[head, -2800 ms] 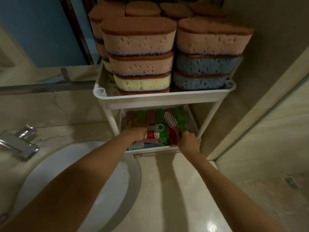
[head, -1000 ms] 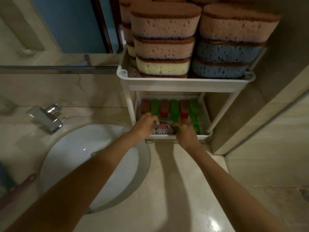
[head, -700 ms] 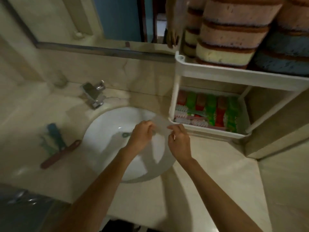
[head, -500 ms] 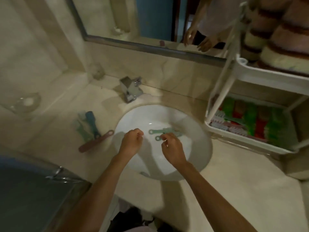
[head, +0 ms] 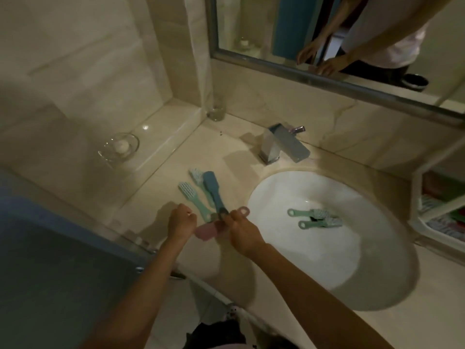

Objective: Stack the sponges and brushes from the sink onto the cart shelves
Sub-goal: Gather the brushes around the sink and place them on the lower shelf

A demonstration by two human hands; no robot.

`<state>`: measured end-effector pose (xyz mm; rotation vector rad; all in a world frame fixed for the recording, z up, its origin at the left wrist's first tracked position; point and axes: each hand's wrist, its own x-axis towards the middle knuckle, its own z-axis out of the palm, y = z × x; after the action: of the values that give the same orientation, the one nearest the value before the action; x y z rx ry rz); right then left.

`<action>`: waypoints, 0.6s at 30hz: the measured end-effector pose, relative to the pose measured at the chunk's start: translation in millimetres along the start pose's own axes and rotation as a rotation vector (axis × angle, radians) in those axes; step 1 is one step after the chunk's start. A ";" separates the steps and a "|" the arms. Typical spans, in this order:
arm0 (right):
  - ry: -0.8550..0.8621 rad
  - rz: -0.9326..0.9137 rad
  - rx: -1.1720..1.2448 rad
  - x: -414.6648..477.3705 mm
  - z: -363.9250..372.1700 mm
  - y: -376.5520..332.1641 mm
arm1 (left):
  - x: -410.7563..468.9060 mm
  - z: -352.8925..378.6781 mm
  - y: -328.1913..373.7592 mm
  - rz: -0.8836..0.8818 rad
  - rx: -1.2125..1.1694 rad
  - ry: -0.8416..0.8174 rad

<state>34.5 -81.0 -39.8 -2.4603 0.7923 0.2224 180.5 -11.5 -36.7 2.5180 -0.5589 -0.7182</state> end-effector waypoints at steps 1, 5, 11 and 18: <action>-0.014 0.020 -0.048 5.6 0.9 -3.1 | 7.8 -0.4 -4.4 -0.010 -0.013 -0.020; -0.044 0.107 -0.191 14.5 2.7 -5.8 | 26.8 2.5 -7.8 -0.068 -0.078 -0.079; 0.063 0.217 -0.139 9.7 -5.5 0.7 | 29.9 8.0 13.5 -0.135 -0.010 0.001; 0.150 0.432 -0.033 0.5 -22.4 17.9 | 48.7 16.9 20.8 -0.101 0.020 0.000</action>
<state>24.3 -105.5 -29.1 -2.3286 1.3933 0.2088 203.7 -57.7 -57.3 2.5799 -0.4439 -0.7528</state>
